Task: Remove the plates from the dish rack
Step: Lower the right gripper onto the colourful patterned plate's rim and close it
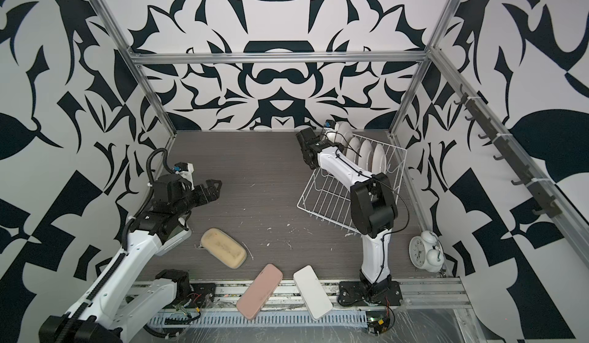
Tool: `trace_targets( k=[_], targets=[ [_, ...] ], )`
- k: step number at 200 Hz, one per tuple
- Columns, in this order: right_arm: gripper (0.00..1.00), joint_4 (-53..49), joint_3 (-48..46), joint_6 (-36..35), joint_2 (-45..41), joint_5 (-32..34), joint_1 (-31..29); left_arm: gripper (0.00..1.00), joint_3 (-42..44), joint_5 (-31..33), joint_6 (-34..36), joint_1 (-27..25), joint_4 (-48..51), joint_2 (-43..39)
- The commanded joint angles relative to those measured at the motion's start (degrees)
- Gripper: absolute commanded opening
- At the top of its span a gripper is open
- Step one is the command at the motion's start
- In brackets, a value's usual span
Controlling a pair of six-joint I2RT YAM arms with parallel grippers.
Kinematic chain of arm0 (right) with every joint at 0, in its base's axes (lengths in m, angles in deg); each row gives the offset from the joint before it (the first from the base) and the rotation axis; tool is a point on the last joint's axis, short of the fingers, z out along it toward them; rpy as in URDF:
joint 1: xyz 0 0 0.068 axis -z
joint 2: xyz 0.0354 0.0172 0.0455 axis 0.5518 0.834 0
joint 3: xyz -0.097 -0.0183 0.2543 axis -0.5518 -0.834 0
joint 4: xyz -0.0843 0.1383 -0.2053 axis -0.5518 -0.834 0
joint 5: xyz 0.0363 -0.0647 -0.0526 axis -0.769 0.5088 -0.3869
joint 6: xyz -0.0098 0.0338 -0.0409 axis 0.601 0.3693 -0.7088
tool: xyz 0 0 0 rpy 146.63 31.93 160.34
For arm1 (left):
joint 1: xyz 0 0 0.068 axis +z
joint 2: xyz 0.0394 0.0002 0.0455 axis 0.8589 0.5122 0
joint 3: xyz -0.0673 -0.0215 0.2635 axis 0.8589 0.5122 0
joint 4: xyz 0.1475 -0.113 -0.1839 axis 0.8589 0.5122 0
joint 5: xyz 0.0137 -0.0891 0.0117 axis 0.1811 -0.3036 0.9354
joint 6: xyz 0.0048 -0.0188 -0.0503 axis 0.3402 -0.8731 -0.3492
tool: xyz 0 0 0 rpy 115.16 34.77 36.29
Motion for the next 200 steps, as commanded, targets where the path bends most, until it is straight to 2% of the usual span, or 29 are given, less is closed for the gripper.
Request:
trace_targets(
  k=[1,54,85,110,152,200],
  targets=[
    [0.11,0.18,1.34,1.47,-1.52,2.64,0.54,1.00,-1.60,-0.29,-0.27,-0.14,0.85,-0.79],
    [0.00,0.38,0.42,1.31,-3.17,2.45,0.54,1.00,-1.25,-0.29,-0.29,-0.12,0.84,-0.53],
    [0.00,1.88,-0.95,-0.51,-4.93,1.76,0.56,1.00,-1.07,-0.21,-0.27,-0.16,0.82,-0.73],
    [0.00,7.96,-4.46,-5.91,-7.71,-0.41,0.49,1.00,-0.88,-0.03,-0.16,-0.22,0.92,-0.80],
    [0.00,15.31,-9.17,-10.78,-12.13,-1.84,0.46,1.00,-0.96,0.10,-0.21,-0.15,1.04,-0.97],
    [0.00,15.73,-7.61,-14.07,-11.81,-0.03,0.28,1.00,-1.06,0.15,-0.31,-0.12,1.26,-1.27]
  ],
)
